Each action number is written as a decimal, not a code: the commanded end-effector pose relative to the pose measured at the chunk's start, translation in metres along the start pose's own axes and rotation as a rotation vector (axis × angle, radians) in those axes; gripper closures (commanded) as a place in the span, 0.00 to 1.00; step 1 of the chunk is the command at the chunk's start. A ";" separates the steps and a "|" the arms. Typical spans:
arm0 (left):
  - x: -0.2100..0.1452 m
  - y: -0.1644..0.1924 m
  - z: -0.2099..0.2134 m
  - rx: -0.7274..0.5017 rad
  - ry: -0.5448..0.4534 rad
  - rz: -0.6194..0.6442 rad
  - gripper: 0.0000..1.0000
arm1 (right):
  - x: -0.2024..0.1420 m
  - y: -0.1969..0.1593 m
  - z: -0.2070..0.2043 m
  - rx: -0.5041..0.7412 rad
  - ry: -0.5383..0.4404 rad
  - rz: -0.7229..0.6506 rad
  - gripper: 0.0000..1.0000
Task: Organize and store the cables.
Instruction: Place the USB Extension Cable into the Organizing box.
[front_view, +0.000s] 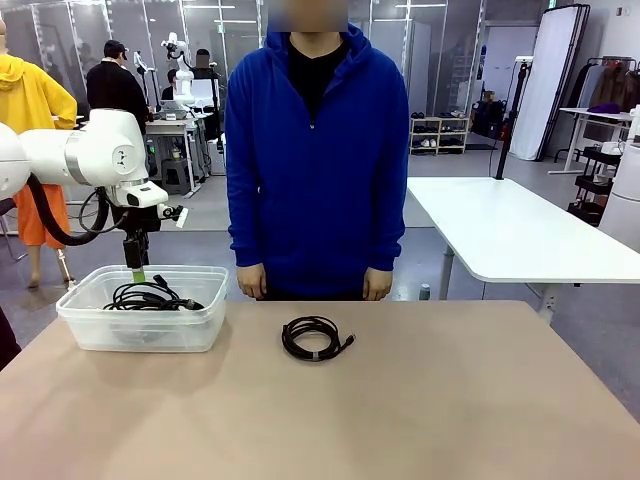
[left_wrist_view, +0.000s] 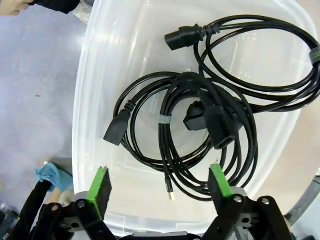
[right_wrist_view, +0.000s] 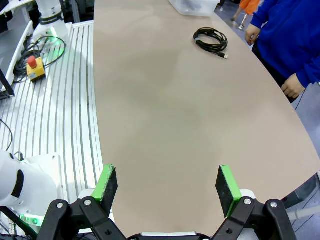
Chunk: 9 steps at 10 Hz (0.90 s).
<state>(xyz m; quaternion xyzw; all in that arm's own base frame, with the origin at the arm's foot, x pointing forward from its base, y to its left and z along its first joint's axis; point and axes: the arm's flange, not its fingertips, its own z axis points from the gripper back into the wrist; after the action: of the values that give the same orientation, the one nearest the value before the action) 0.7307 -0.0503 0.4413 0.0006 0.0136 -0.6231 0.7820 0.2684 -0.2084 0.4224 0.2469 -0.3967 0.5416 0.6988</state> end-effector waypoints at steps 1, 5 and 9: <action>-0.006 -0.006 0.013 0.013 -0.019 0.008 0.00 | 0.000 -0.001 -0.002 -0.012 -0.016 0.010 0.00; -0.008 -0.020 0.020 -0.005 -0.048 -0.039 0.00 | 0.000 -0.001 -0.002 -0.012 -0.016 0.010 0.00; -0.004 -0.005 0.021 0.023 -0.010 -0.004 0.00 | 0.000 -0.001 -0.002 -0.012 -0.016 0.010 0.00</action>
<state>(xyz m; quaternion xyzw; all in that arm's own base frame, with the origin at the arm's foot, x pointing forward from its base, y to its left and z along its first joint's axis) 0.7233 -0.0478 0.4614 0.0028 0.0033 -0.6274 0.7787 0.2684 -0.2084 0.4224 0.2469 -0.3967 0.5415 0.6988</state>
